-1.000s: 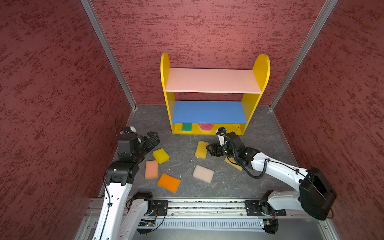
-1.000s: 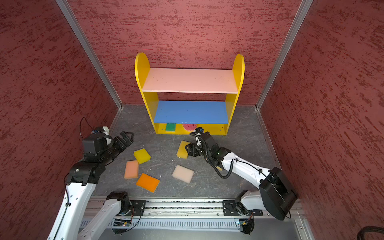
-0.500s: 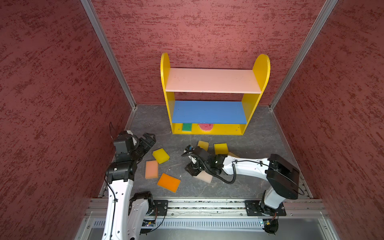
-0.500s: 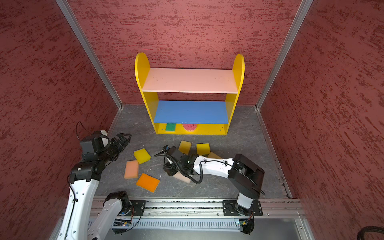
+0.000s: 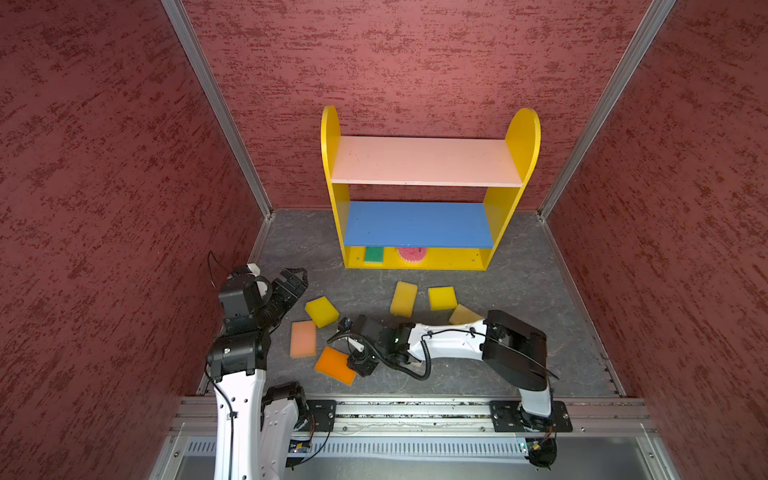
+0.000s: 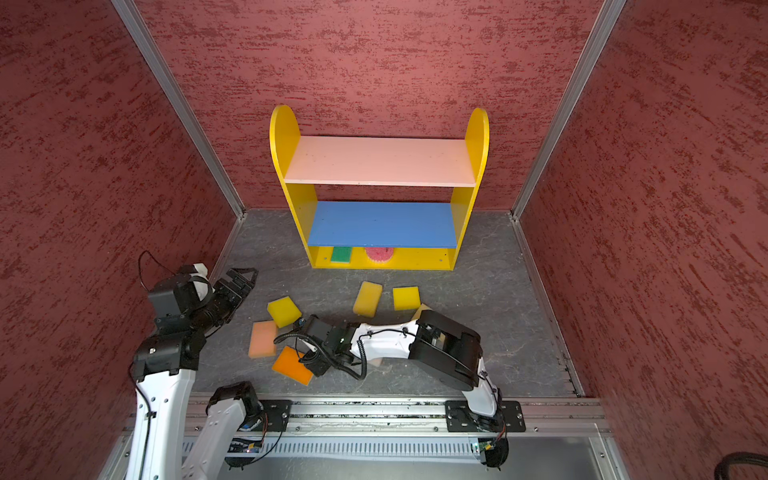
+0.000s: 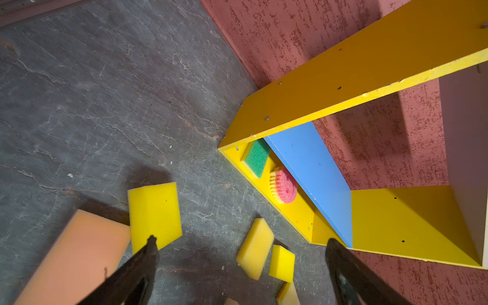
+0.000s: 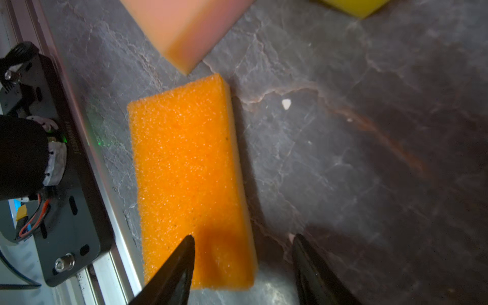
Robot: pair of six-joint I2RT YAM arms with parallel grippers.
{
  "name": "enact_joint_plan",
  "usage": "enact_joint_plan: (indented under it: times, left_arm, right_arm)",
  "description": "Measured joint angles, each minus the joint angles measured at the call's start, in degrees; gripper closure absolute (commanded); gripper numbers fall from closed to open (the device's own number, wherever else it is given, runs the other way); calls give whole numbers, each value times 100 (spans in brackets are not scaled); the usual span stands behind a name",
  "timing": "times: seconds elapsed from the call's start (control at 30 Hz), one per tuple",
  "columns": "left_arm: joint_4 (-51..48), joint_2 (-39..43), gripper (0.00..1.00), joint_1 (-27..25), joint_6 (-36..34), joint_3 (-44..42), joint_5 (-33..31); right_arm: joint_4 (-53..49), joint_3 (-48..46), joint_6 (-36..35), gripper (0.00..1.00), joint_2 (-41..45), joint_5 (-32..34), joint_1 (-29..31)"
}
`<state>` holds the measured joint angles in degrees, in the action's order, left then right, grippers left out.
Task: Place and organize the cleaning sponges onto the shelf
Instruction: 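Move the right gripper down onto the orange sponge near the robot, then grasp the orange sponge with the right gripper and lift it toward the shelf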
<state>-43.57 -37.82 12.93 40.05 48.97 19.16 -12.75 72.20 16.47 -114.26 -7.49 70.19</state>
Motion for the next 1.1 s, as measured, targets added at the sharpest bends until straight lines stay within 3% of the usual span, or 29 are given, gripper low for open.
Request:
enact_joint_plan:
  times: [0.3, 0.53, 0.77, 1.1]
  left_arm:
    - [2, -35, 2, 33, 9, -46, 76]
    - [605, -205, 13, -9, 4, -389, 994]
    - [750, -374, 10, -898, -304, -337, 1154]
    - [999, -675, 2, -1915, -479, -337, 1141]
  right_arm:
    - [31, 164, 15, 74, -136, -258, 0]
    - [175, -48, 28, 89, 22, -243, -50]
    - [402, -791, 317, 97, 914, -348, -693]
    - [595, -1617, 719, 100, 2594, -267, -1794]
